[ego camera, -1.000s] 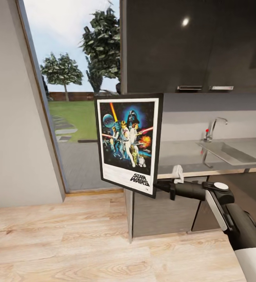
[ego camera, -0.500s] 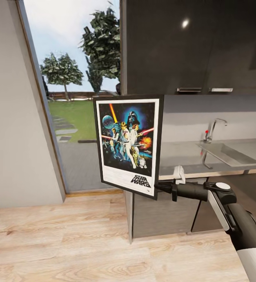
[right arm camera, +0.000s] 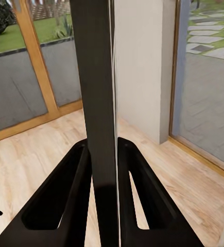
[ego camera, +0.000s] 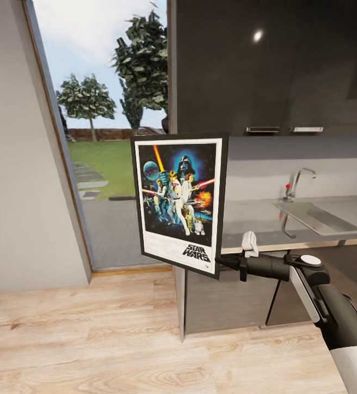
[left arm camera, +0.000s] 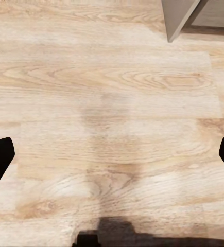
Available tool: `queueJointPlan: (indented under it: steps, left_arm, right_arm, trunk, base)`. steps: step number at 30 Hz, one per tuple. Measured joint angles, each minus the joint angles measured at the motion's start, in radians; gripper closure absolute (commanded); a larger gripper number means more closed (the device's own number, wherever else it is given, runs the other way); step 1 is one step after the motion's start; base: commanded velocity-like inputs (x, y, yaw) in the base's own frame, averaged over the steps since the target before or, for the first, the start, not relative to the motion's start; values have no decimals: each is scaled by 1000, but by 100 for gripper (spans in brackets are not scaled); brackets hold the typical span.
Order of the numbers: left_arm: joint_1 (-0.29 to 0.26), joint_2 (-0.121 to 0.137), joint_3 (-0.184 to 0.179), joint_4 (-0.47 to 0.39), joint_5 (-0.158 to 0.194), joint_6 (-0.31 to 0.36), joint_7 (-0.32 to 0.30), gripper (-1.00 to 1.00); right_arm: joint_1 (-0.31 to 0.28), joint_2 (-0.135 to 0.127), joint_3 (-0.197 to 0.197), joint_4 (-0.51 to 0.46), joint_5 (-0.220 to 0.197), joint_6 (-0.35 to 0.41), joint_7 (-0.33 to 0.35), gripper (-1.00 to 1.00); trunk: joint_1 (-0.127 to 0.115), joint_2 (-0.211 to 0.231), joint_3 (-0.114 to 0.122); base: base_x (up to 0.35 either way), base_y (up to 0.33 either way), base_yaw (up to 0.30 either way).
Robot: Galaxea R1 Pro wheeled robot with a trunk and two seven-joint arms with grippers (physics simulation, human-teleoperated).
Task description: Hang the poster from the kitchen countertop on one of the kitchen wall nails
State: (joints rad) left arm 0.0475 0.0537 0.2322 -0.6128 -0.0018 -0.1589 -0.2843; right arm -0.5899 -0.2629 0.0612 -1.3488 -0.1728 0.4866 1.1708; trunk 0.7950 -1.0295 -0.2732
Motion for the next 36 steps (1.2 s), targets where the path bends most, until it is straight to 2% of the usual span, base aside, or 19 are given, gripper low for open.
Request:
queueJointPlan:
  steps: [36]
  left_arm:
    - [0,0,0,0,-1,0,1,-100]
  right_arm:
    - [0,0,-1,0,0,2,-6,100]
  trunk:
    - [-138,252,113]
  base:
    - [0,0,0]
